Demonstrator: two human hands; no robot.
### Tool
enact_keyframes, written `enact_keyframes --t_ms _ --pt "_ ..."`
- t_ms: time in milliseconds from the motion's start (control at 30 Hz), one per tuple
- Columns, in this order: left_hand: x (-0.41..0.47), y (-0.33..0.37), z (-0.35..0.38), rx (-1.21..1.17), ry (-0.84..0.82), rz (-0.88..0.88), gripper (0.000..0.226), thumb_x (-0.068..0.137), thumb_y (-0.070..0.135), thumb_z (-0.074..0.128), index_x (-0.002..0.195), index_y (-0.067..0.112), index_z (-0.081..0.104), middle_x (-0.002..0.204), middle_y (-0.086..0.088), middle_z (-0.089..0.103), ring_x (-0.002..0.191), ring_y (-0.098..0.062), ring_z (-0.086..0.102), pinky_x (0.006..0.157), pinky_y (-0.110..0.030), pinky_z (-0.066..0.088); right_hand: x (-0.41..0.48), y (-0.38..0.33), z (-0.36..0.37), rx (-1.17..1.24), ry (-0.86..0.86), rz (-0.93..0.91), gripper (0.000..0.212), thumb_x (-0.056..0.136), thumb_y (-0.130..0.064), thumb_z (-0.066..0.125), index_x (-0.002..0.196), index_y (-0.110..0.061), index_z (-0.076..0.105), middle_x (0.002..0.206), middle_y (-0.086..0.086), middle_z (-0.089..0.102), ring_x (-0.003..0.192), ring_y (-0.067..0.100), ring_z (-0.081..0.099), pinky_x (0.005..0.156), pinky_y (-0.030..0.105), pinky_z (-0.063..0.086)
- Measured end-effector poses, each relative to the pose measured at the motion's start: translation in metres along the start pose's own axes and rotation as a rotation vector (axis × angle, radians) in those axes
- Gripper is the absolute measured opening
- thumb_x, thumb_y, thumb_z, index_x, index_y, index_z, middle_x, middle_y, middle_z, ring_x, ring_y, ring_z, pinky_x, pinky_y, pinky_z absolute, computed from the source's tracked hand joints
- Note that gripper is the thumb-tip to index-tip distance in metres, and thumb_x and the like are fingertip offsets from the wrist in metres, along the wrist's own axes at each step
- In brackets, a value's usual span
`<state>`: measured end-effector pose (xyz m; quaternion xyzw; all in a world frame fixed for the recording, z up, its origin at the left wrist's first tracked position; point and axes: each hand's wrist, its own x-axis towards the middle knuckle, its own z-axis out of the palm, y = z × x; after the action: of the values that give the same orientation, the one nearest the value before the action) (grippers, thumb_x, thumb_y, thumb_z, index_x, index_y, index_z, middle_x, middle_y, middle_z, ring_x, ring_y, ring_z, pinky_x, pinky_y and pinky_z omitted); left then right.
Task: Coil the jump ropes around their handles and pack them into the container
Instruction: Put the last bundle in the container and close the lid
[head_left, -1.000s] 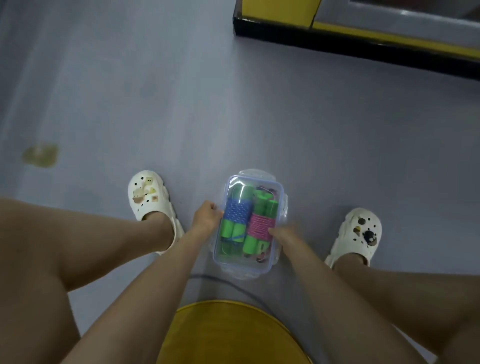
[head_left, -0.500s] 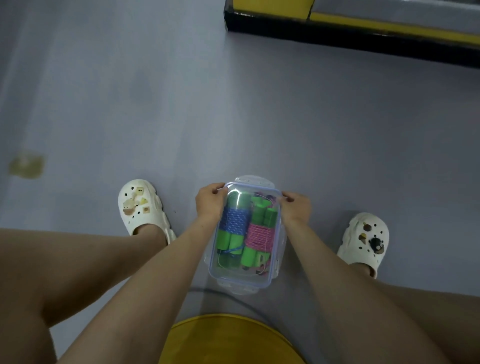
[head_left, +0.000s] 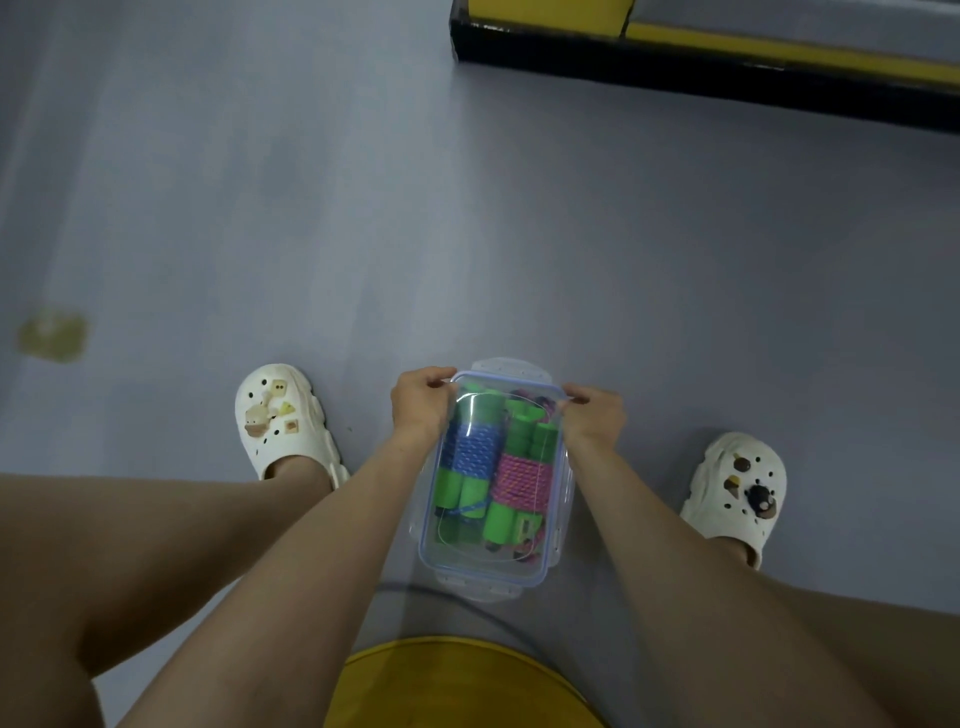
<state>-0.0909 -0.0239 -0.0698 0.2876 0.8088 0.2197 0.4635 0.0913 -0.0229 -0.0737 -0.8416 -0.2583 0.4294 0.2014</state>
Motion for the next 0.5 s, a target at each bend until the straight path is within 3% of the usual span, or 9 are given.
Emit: enact_keyframes --t_ms 133,200,300,367,500 --pt "0.003 0.005 -0.001 0.395 -0.037 0.338 0.051 0.085 -0.002 0.059 0.133 0.013 0.053 0.118 -0.012 0.049 0.108 -0.026 0.051 0.091 -0.037 0.046 0.001 -0.003 0.000 -0.027 -0.070 0.033 0.033 0.082 0.007 0.057 0.111 -0.001 0.068 0.112 0.017 0.067 0.103 0.028 0.064 0.081 0.023 0.047" --pt "0.000 0.010 0.002 0.531 -0.063 0.572 0.057 0.079 -0.011 0.053 0.132 0.010 0.054 0.122 -0.016 0.047 0.111 -0.030 0.045 0.086 -0.040 0.045 0.000 -0.003 -0.002 -0.028 -0.102 0.057 0.035 0.083 0.004 0.059 0.116 0.000 0.066 0.116 0.015 0.066 0.106 0.026 0.062 0.084 0.023 0.046" --pt "-0.008 0.015 0.013 0.774 -0.205 0.828 0.057 0.071 -0.015 0.053 0.125 0.003 0.058 0.125 -0.017 0.053 0.114 -0.035 0.046 0.086 -0.040 0.039 -0.004 -0.004 -0.005 -0.029 -0.114 0.046 0.027 0.082 0.005 0.058 0.106 0.002 0.070 0.107 0.018 0.069 0.088 0.021 0.062 0.073 0.025 0.048" --pt "-0.010 0.012 0.017 0.778 -0.229 0.877 0.055 0.066 -0.015 0.053 0.119 -0.003 0.062 0.119 -0.020 0.060 0.109 -0.038 0.053 0.087 -0.042 0.042 -0.007 -0.007 -0.006 -0.031 -0.111 0.032 0.022 0.082 0.005 0.057 0.097 0.003 0.072 0.100 0.021 0.070 0.080 0.020 0.061 0.067 0.029 0.051" --pt "-0.007 0.004 0.024 0.526 -0.181 0.809 0.028 0.079 0.004 0.050 0.095 -0.006 0.071 0.092 -0.020 0.070 0.080 -0.036 0.066 0.077 -0.042 0.053 -0.010 -0.008 -0.006 -0.047 -0.089 0.023 0.022 0.087 0.003 0.054 0.101 0.002 0.071 0.099 0.019 0.070 0.093 0.030 0.065 0.079 0.037 0.052"
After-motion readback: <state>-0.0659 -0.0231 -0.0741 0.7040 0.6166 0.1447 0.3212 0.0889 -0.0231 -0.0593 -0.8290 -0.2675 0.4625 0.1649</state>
